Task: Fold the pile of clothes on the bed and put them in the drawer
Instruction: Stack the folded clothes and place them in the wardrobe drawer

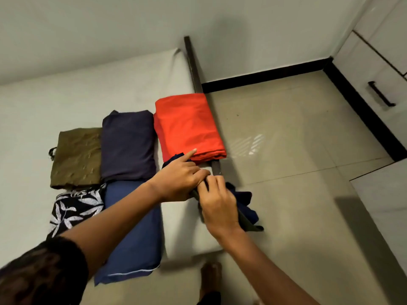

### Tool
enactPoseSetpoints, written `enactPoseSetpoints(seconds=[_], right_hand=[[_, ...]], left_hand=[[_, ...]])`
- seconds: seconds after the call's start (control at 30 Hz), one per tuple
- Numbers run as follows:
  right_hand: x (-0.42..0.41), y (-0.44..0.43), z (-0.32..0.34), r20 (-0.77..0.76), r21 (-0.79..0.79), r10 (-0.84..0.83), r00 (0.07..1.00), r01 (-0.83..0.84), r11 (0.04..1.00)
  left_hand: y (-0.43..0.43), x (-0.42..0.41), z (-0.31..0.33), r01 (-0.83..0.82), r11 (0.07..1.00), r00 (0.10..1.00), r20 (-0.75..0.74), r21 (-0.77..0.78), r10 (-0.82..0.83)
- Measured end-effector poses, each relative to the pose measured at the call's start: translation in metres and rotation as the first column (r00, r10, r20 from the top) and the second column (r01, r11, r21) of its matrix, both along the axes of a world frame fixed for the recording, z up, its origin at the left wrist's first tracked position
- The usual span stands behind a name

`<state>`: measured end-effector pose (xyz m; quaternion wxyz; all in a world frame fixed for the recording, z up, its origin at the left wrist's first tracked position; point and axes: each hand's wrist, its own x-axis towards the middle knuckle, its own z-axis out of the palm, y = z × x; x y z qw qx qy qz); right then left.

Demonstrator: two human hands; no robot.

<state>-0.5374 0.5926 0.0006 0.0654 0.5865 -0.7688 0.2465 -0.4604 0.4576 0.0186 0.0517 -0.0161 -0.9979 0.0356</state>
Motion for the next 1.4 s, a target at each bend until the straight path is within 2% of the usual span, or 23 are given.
enactPoseSetpoints(seconds=[0.07,0.13,0.2,0.23,0.33,0.43,0.53,0.7,0.87,0.93,1.03,1.13,1.2,1.3,1.4], right_hand=[[-0.034,0.004,0.030,-0.059,-0.085,-0.011,0.998,0.006,0.996],[-0.061,0.009,0.042,-0.016,-0.135,-0.037,0.999,0.035,0.990],[-0.104,0.021,0.069,0.071,-0.101,-0.091,0.993,0.098,0.990],[-0.122,0.025,0.079,0.052,-0.079,-0.105,0.993,0.109,0.991],[-0.180,0.034,0.110,-0.236,-0.042,-0.058,0.970,0.049,0.998],[-0.242,0.050,0.143,-0.473,-0.008,-0.068,0.878,0.073,0.997],[-0.301,0.080,0.169,-0.584,0.021,-0.115,0.803,0.156,0.987],[-0.380,0.166,0.201,-0.693,0.045,-0.207,0.690,0.329,0.943],[-0.432,0.275,0.179,-0.733,0.151,-0.238,0.638,0.493,0.857],[-0.452,0.324,0.160,-0.706,0.222,-0.271,0.654,0.568,0.792],[-0.476,0.379,0.131,-0.605,0.332,-0.335,0.722,0.611,0.719],[-0.493,0.412,0.096,-0.545,0.408,-0.377,0.749,0.630,0.661],[-0.503,0.429,0.066,-0.607,0.377,-0.338,0.720,0.635,0.675],[-0.524,0.439,0.021,-0.614,0.317,-0.392,0.685,0.669,0.673],[-0.540,0.439,-0.019,-0.629,0.317,-0.450,0.634,0.738,0.596]], left_hand=[[0.006,-0.029,0.035,-0.023,1.000,0.993,-0.119,-0.007,0.022],[0.006,-0.050,0.056,-0.017,0.999,0.972,-0.235,-0.045,0.006],[0.001,-0.084,0.084,0.032,0.996,0.949,-0.311,-0.086,-0.057],[0.000,-0.096,0.095,0.041,0.994,0.939,-0.336,-0.100,-0.073],[-0.004,-0.145,0.126,0.083,0.987,0.904,-0.406,-0.139,-0.133],[0.003,-0.204,0.155,0.142,0.973,0.874,-0.439,-0.180,-0.208],[0.017,-0.271,0.187,0.237,0.955,0.837,-0.463,-0.177,-0.293],[0.080,-0.381,0.205,0.416,0.893,0.810,-0.376,-0.173,-0.450],[0.176,-0.476,0.180,0.587,0.797,0.754,-0.265,-0.139,-0.601],[0.225,-0.515,0.154,0.643,0.751,0.708,-0.254,-0.153,-0.658],[0.280,-0.561,0.111,0.692,0.709,0.687,-0.178,-0.134,-0.704],[0.316,-0.591,0.067,0.725,0.676,0.666,-0.120,-0.130,-0.737],[0.334,-0.606,0.033,0.729,0.673,0.668,-0.079,-0.125,-0.740],[0.347,-0.629,-0.009,0.723,0.672,0.678,-0.023,-0.158,-0.735],[0.354,-0.650,-0.037,0.702,0.671,0.672,-0.092,-0.239,-0.735]])
